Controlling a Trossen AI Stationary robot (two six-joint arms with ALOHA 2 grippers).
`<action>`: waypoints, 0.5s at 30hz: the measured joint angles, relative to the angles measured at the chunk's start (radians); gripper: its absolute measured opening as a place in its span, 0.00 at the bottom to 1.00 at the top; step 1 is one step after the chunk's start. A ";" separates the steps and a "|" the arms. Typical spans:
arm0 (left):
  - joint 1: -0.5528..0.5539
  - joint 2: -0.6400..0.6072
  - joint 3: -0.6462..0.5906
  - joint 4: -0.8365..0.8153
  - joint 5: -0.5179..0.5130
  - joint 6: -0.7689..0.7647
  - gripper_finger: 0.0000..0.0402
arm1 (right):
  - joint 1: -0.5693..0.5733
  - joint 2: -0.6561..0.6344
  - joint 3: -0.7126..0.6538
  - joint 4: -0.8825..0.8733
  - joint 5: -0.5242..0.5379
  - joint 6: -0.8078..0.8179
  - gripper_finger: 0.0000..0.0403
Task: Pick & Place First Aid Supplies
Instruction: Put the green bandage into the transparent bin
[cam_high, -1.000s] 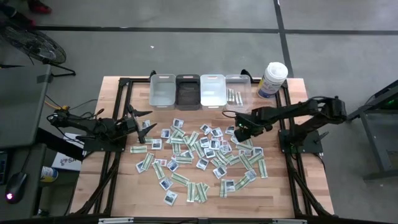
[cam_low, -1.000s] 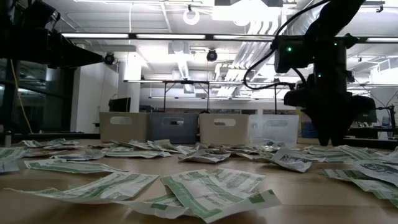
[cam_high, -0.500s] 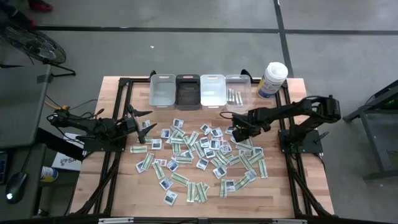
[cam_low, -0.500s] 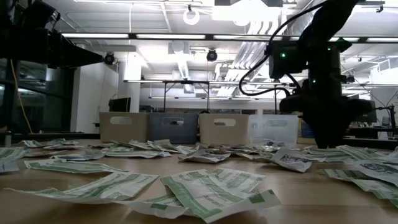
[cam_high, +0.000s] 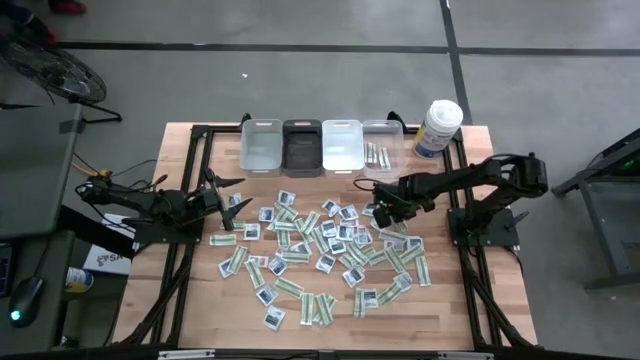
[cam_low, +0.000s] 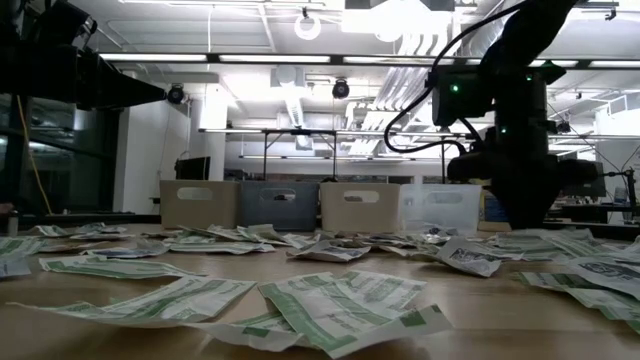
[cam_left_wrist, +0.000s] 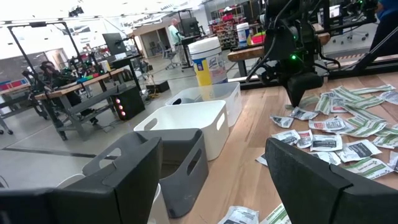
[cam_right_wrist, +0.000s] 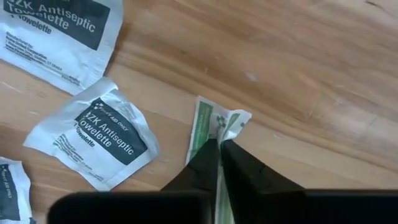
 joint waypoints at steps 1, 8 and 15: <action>0.000 0.000 0.000 0.000 0.000 0.000 0.70 | 0.000 -0.002 0.004 -0.008 0.007 -0.001 0.01; 0.000 0.000 0.000 0.000 0.000 0.000 0.70 | -0.026 -0.061 0.041 -0.054 0.035 -0.022 0.00; 0.000 0.000 0.000 0.000 0.000 0.000 0.70 | -0.090 -0.133 0.147 -0.083 0.053 -0.094 0.00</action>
